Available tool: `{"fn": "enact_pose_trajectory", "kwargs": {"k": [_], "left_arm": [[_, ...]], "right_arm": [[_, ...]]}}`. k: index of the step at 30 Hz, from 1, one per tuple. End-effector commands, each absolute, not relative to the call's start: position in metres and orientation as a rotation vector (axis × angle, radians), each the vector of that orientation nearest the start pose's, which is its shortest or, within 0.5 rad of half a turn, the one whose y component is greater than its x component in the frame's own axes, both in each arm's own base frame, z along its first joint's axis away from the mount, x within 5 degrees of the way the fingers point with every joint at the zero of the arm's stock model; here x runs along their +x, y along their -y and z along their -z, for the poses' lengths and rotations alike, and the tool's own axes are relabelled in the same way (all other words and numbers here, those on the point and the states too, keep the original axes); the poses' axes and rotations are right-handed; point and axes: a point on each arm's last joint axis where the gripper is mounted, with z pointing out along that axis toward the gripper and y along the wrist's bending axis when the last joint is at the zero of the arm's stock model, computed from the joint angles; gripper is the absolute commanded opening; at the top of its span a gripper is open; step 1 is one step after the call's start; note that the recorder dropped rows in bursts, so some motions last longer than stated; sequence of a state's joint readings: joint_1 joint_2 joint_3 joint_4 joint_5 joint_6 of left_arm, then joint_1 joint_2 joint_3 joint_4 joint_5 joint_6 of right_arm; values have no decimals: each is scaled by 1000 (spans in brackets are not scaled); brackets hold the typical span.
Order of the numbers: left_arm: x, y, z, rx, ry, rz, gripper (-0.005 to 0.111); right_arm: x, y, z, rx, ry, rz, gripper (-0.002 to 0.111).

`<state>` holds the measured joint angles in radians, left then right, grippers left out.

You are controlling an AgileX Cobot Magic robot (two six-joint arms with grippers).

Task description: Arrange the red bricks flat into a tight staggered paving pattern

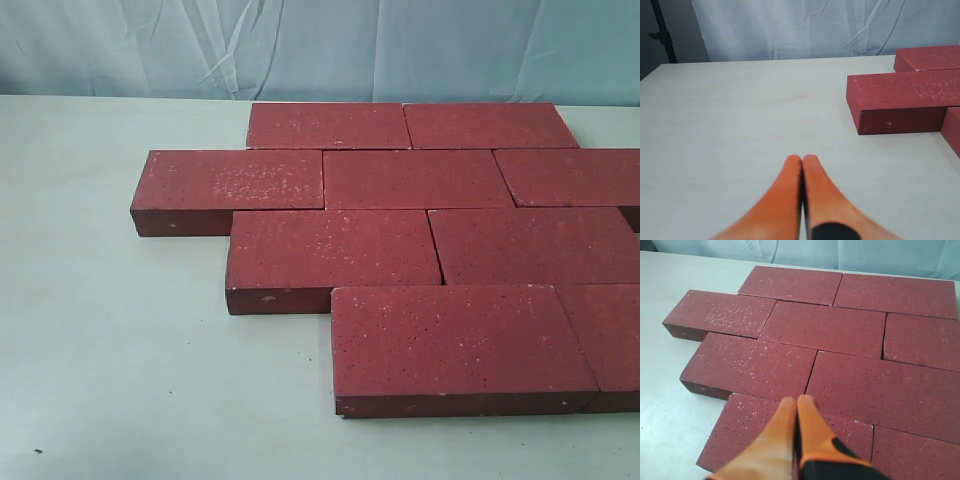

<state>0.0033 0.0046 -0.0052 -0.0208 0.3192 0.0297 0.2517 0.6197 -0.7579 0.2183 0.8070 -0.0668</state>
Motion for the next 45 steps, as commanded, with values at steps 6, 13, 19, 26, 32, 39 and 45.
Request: {"fn": "enact_pose_trajectory", "kwargs": {"k": [6, 13, 19, 26, 32, 39, 45], "left_arm": [[54, 0, -185, 0, -1790, 1, 0], [54, 0, -185, 0, -1790, 1, 0], [54, 0, -185, 0, -1790, 1, 0], [54, 0, -185, 0, -1790, 1, 0], [54, 0, -185, 0, -1790, 1, 0], [54, 0, -185, 0, -1790, 1, 0], [54, 0, -185, 0, -1790, 1, 0]], "right_arm": [[82, -33, -356, -200, -2042, -378, -1], [53, -20, -366, -69, -1906, -296, -1], [39, -19, -369, -64, -1845, -287, -1], [38, -19, -369, -65, -1840, -286, -1], [37, -19, -368, -68, -1850, -290, -1], [23, -18, -369, -75, -1805, -286, -1], [7, -17, -370, -83, -1739, -265, -1]]}}
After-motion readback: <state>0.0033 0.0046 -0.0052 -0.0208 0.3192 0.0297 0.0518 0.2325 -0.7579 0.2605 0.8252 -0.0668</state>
